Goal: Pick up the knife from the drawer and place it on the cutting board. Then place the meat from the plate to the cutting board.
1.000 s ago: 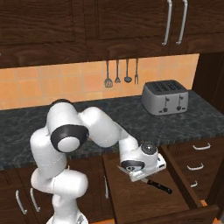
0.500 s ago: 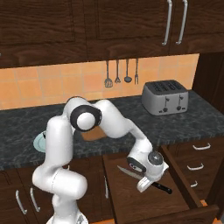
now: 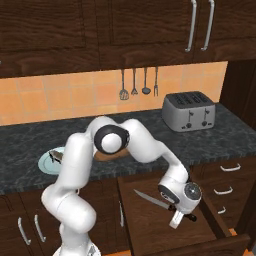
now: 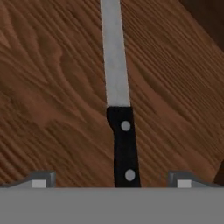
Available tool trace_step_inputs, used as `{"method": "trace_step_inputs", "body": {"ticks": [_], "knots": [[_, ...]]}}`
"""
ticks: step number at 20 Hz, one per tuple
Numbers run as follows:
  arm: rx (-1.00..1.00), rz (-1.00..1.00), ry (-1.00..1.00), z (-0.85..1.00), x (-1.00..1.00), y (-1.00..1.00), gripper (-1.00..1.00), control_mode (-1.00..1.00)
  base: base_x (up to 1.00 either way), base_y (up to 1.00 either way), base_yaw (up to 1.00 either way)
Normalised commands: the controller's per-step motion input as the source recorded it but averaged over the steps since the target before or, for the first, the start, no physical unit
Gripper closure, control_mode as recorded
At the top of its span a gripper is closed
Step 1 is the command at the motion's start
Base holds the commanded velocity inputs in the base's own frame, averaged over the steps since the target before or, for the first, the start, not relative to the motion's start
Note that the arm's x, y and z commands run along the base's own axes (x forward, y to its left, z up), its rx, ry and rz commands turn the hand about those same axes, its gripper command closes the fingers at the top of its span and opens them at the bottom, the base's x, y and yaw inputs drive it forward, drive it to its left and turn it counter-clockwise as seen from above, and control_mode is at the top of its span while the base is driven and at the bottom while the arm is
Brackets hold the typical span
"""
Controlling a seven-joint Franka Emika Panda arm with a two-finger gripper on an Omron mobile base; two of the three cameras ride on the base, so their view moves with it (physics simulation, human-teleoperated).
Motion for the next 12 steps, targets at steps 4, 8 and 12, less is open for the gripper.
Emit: {"method": "trace_step_inputs", "body": {"ticks": [4, 8, 12], "knots": [[0.00, 0.23, 0.03, -0.11, 0.34, -0.18, -1.00, -1.00, 0.00, 0.00, 0.00], [0.00, 0.08, 0.02, -0.23, 0.08, 0.00, -1.00, -1.00, 0.00, 0.00, 0.00], [-0.03, 0.00, 0.06, -0.32, 0.00, 0.06, -1.00, -1.00, 0.00, 0.00, 0.00]]}}
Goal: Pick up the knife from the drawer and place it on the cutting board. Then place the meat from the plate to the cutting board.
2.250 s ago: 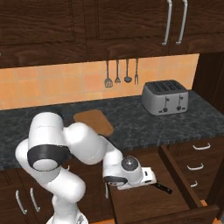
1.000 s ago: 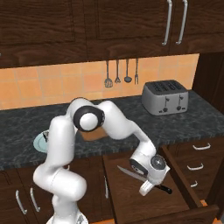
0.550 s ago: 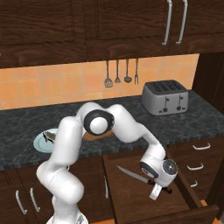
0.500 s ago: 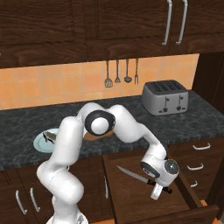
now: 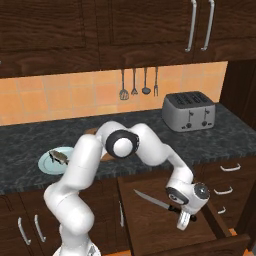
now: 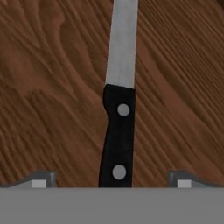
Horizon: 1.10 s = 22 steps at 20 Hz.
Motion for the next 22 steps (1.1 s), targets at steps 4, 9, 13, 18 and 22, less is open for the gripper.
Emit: {"method": "trace_step_inputs", "body": {"ticks": [4, 9, 13, 18, 22], "knots": [[-0.06, 0.00, 0.12, -0.31, 0.07, 0.10, -1.00, -1.00, 0.00, 0.00, 0.00], [-0.04, 0.00, 0.12, -0.21, 0.19, 0.11, -1.00, -1.00, 0.00, 0.00, 0.00], [0.00, 0.01, 0.07, -0.27, 0.23, 0.03, -1.00, -1.00, 0.00, 0.00, 0.00], [0.00, 0.07, 0.05, -0.33, 0.11, 0.00, -1.00, -1.00, 0.00, 0.00, 0.00], [0.00, 0.08, 0.06, -0.40, 0.00, 0.00, -1.00, -1.00, 0.00, 0.00, 0.00]]}}
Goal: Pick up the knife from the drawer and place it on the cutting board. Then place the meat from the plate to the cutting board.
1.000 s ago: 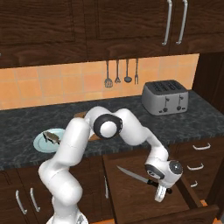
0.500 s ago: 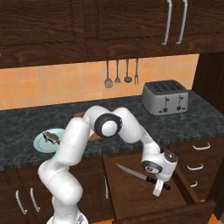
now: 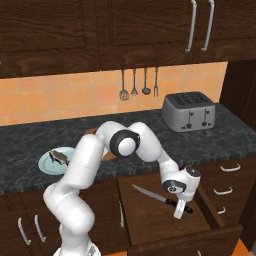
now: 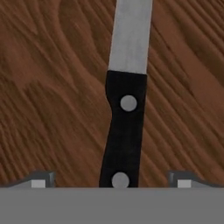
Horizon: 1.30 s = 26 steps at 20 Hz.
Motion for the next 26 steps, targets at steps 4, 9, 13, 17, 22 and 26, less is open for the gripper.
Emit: {"method": "trace_step_inputs", "body": {"ticks": [4, 9, 13, 17, 22, 26], "knots": [[0.00, 0.09, 0.02, -0.41, -0.04, 0.00, 1.00, -1.00, 0.00, 0.00, 0.00], [0.00, 0.08, 0.00, -0.29, -0.09, 0.00, 1.00, -1.00, 0.00, 0.00, 0.00], [0.00, 0.04, -0.01, -0.24, -0.24, 0.00, 1.00, -1.00, 0.00, 0.00, 0.00], [0.00, 0.00, -0.04, 0.06, -0.66, -0.01, 1.00, -1.00, 0.00, 0.00, 0.00], [0.00, 0.00, 0.00, 0.67, -0.63, -0.04, 1.00, -1.00, 0.00, 0.00, 0.00], [0.00, 0.00, 0.00, 1.00, -0.05, 0.00, 1.00, -1.00, 0.00, 0.00, 0.00]]}}
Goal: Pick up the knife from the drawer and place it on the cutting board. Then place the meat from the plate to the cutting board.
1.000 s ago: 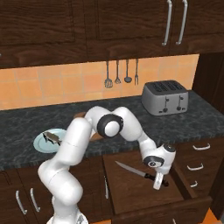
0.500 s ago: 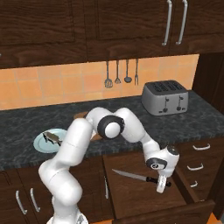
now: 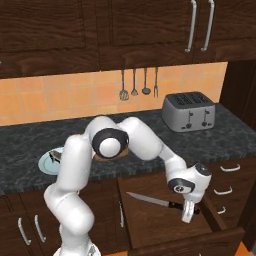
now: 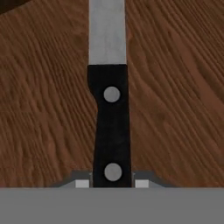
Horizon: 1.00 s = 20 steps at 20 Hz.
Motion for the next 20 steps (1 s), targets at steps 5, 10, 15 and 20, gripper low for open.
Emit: {"method": "trace_step_inputs", "body": {"ticks": [5, 10, 15, 20], "knots": [[0.00, 0.00, 0.00, 1.00, 0.00, 0.00, 1.00, -1.00, 0.00, 0.00, 0.00], [0.00, 0.00, 0.00, 0.92, 0.00, 0.00, 1.00, -1.00, 0.00, 0.00, 0.00], [0.00, 0.00, 0.00, 0.61, 0.03, 0.17, 1.00, -1.00, 0.00, 0.00, 0.00], [0.00, -0.04, 0.00, 0.19, 0.24, 0.74, 1.00, -1.00, 0.00, 0.00, 0.00]]}}
